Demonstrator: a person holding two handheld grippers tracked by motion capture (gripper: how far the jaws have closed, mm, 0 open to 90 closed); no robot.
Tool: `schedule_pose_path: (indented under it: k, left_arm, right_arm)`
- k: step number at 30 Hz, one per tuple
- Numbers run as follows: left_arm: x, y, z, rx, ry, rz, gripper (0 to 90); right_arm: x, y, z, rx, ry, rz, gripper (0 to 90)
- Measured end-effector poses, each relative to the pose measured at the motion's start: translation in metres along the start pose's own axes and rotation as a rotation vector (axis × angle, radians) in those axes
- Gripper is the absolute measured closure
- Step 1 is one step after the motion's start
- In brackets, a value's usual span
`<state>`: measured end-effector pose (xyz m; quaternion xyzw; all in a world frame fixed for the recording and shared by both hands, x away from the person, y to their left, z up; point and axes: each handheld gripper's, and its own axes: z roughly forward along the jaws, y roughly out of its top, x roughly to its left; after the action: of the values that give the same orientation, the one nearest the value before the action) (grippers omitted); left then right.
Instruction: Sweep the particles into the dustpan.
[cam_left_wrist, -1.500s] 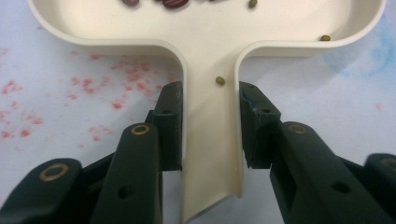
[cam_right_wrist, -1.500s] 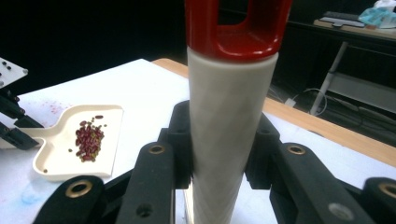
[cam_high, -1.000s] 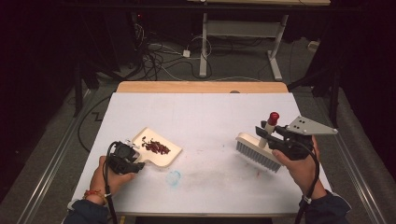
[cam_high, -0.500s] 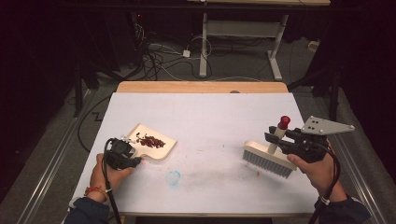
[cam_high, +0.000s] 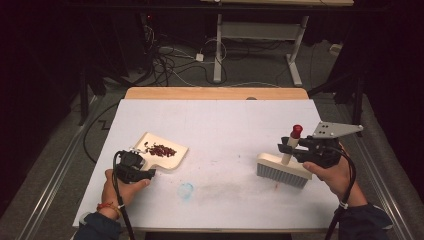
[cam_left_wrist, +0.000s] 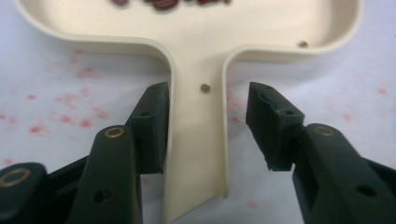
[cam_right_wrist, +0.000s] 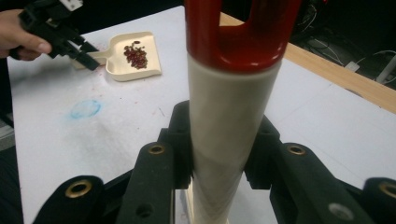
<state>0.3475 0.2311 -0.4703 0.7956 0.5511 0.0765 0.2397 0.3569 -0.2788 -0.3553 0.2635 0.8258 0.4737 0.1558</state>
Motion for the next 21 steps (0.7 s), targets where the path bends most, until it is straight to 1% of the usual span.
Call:
schedule_pose_path:
  k: [1, 2, 4, 7, 8, 9, 10, 12, 14, 16, 17, 18, 19, 21]
  left_arm:
    - [-0.003, -0.002, -0.001, -0.003, -0.015, 0.000, 47.7]
    - [-0.007, -0.004, -0.001, 0.001, -0.021, 0.003, 45.9]
    - [-0.014, -0.008, -0.003, 0.015, -0.004, 0.036, 44.4]
    - [-0.022, -0.013, -0.007, 0.004, -0.019, 0.060, 44.5]
    - [-0.026, -0.015, -0.008, -0.004, -0.035, 0.086, 45.0]
    - [-0.030, -0.017, -0.009, -0.013, -0.055, 0.116, 45.8]
    - [-0.035, -0.019, -0.009, -0.014, -0.054, 0.134, 45.8]
    - [-0.043, -0.022, -0.009, -0.013, -0.030, 0.181, 44.7]
    - [-0.045, -0.023, -0.011, -0.020, -0.017, 0.195, 43.0]
    - [-0.043, -0.023, -0.014, -0.054, -0.015, 0.198, 42.0]
    - [-0.042, -0.023, -0.016, -0.081, -0.022, 0.201, 40.3]
    - [-0.041, -0.024, -0.019, -0.110, -0.025, 0.216, 37.7]
    - [-0.040, -0.025, -0.021, -0.146, -0.008, 0.240, 35.5]
    - [-0.040, -0.030, -0.026, -0.233, 0.024, 0.303, 29.1]
  right_arm:
    - [-0.002, 0.001, 0.001, 0.001, -0.001, 0.005, 69.1]
    - [-0.005, 0.002, 0.003, 0.002, -0.005, 0.012, 69.1]
    - [-0.012, 0.004, 0.008, 0.004, -0.009, 0.032, 69.0]
    - [-0.022, 0.007, 0.018, 0.005, -0.033, 0.073, 68.3]
    - [-0.026, 0.008, 0.022, 0.005, -0.045, 0.084, 67.6]
    - [-0.029, 0.009, 0.026, 0.006, -0.070, 0.092, 66.7]
    - [-0.033, 0.010, 0.030, 0.013, -0.095, 0.104, 66.2]
    - [-0.040, 0.012, 0.037, 0.025, -0.126, 0.127, 65.6]
    - [-0.045, 0.014, 0.046, 0.043, -0.168, 0.149, 64.8]
    - [-0.051, 0.014, 0.054, 0.056, -0.201, 0.170, 64.4]
    - [-0.054, 0.013, 0.058, 0.061, -0.213, 0.182, 64.0]
    - [-0.056, 0.013, 0.061, 0.066, -0.225, 0.189, 63.9]
    - [-0.058, 0.012, 0.064, 0.068, -0.229, 0.195, 63.7]
    - [-0.063, 0.011, 0.070, 0.080, -0.245, 0.213, 63.5]
